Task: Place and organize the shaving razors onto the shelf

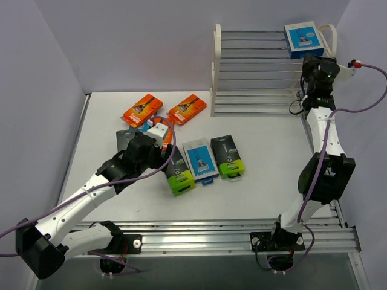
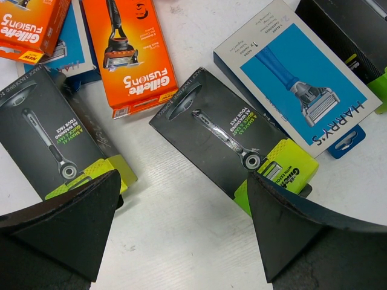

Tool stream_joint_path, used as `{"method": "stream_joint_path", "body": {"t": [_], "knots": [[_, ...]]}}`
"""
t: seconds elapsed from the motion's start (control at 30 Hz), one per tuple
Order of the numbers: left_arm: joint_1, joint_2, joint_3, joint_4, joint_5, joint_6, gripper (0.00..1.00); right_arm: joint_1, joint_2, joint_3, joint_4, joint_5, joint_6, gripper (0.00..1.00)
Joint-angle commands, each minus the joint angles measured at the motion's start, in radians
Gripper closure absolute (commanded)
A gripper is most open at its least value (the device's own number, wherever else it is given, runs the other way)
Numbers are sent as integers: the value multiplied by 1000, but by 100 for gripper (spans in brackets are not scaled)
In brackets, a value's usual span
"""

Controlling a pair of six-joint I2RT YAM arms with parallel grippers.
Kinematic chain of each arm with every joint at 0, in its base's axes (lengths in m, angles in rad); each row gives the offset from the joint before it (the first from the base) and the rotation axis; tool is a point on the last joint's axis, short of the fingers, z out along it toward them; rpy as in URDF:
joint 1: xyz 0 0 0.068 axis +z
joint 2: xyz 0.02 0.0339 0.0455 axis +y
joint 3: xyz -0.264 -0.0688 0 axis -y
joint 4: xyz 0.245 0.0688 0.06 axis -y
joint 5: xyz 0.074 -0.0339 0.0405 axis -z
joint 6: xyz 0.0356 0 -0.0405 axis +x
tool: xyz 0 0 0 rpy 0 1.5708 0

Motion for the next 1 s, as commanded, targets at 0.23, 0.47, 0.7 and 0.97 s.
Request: {"method": "stream_joint_path", "body": {"t": [0.23,0.47,0.7,0.97], "knots": [[1,13,49,-6,0,7,6,-33,-14,23,73,4,1,100],[1,25,50,-9,-3,8,6,-53,-5,7,90,-8,24,100],[-1,40,53,-12,-9,10,6,-82,9,3,99,-48,44,100],[-1,50,57,-19,-26,14,6,-118,26,6,99,-80,54,100]]}}
